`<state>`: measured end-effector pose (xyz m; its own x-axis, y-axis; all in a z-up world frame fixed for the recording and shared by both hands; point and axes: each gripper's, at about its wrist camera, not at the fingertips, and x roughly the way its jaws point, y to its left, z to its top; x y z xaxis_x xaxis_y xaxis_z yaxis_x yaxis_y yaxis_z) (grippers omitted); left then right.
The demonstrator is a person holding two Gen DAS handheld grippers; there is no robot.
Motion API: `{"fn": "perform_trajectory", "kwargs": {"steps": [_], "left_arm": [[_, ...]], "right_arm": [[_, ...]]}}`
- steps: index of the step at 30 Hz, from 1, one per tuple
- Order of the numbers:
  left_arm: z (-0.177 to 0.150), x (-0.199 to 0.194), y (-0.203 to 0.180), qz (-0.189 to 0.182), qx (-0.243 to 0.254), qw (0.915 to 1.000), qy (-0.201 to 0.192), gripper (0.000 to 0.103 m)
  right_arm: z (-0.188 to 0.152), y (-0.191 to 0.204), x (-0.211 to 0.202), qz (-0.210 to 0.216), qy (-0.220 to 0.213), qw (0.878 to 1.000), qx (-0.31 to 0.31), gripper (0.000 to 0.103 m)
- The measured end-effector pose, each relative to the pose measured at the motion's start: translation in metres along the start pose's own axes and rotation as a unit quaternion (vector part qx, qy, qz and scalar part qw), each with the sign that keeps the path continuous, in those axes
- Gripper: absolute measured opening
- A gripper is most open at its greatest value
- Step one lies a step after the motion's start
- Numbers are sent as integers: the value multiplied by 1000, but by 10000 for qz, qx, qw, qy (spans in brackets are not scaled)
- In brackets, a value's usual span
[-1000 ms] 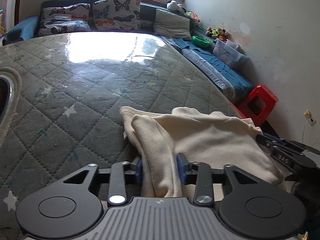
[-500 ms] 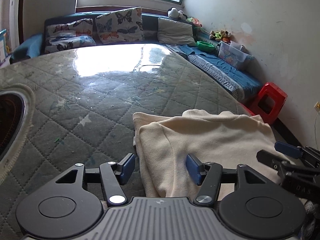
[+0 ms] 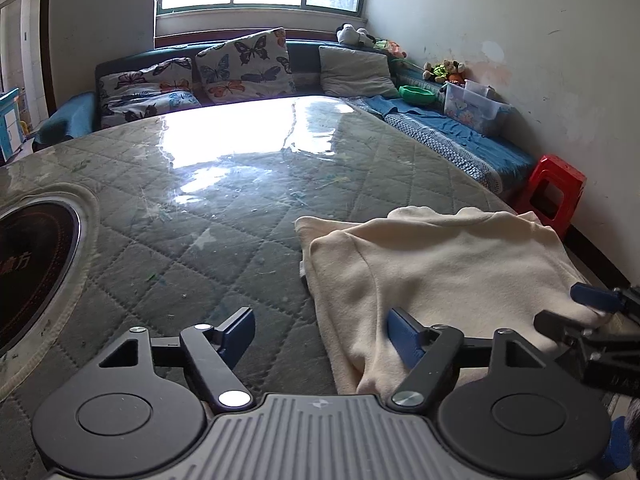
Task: Fold clothes
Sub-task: 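Lower the folded hem onto the sweatshirt and open both grippers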
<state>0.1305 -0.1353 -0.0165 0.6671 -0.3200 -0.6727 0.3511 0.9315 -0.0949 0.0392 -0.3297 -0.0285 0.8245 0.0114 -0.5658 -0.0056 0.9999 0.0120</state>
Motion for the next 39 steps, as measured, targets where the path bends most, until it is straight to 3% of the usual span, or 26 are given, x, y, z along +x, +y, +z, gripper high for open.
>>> {"fn": "perform_trajectory", "kwargs": {"steps": [7,14,19,29,39], "left_arm": [[2,1,1,61,-22,10000,31,82],[4,4,4,44,-55,9999,78,85],[4,8,5,20,-67,9999,111,88],[3,0,10,25,-88,10000,9,91],[-7,-11,5,62,25,10000,-28,95]], "right_arm": [[36,-2,24,114,15,9998,-152,75],[60,6,74,83,381,9988,-300,76],[63,13,99,57,612,9977,-299,85],[65,20,84,-12,500,9977,-458,100],[25,41,21,179,206,9977,-615,103]]}}
